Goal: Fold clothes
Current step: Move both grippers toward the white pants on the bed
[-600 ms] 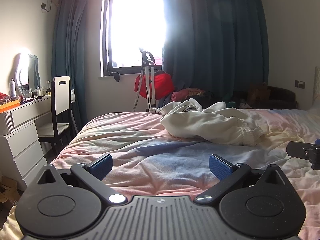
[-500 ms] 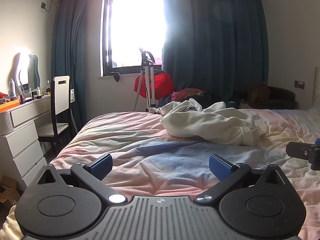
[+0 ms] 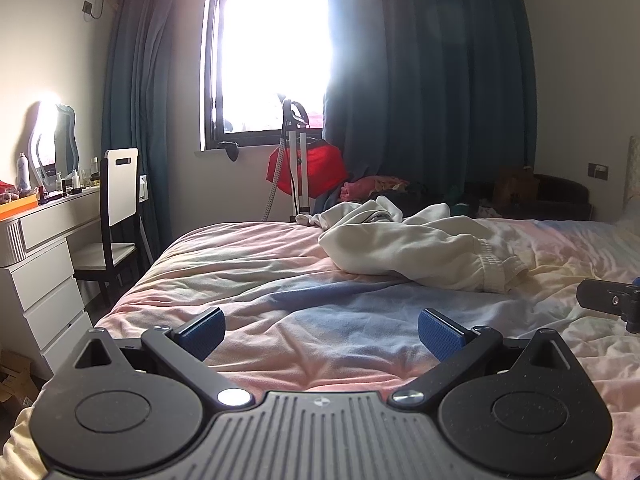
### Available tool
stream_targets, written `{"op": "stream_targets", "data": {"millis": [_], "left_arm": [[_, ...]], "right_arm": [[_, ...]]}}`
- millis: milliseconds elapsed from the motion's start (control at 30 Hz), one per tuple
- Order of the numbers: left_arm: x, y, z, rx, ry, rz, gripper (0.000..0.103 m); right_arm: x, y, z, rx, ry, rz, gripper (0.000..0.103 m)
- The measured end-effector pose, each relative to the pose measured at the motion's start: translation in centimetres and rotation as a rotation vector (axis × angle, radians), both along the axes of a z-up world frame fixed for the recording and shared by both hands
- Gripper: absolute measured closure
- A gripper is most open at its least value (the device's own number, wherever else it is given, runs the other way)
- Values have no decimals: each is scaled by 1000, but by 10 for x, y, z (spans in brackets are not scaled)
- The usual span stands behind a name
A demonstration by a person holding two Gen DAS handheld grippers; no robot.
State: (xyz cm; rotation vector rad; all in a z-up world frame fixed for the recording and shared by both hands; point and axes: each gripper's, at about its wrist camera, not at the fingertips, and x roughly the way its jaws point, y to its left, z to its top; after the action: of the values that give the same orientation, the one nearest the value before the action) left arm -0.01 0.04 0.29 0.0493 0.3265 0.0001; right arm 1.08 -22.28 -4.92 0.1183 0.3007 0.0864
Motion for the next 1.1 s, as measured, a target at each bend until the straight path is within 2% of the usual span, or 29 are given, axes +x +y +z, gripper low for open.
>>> {"op": "stream_targets", "data": {"millis": [667, 867, 967, 1000, 1033, 1067, 1100], "left_arm": [[-1, 1, -3, -1, 2, -7, 0], [-10, -1, 4, 23, -73, 25, 0], [-12, -2, 6, 26, -97, 28, 0], [-12, -2, 6, 26, -95, 25, 0], [-12, -3, 6, 26, -92, 21, 0], [-12, -3, 5, 27, -88, 16, 0], [-12, -3, 4, 21, -82, 12, 0]], "right_arm": [[-3, 2, 3, 2, -13, -13, 0], [-10, 2, 8, 6, -58, -93, 0], [-11, -6, 7, 62, -63, -67, 1], [-11, -8, 7, 74, -66, -57, 3], [-12, -7, 7, 72, -69, -51, 10], [-12, -6, 7, 65, -71, -49, 28], [-11, -4, 7, 40, -69, -55, 37]]}}
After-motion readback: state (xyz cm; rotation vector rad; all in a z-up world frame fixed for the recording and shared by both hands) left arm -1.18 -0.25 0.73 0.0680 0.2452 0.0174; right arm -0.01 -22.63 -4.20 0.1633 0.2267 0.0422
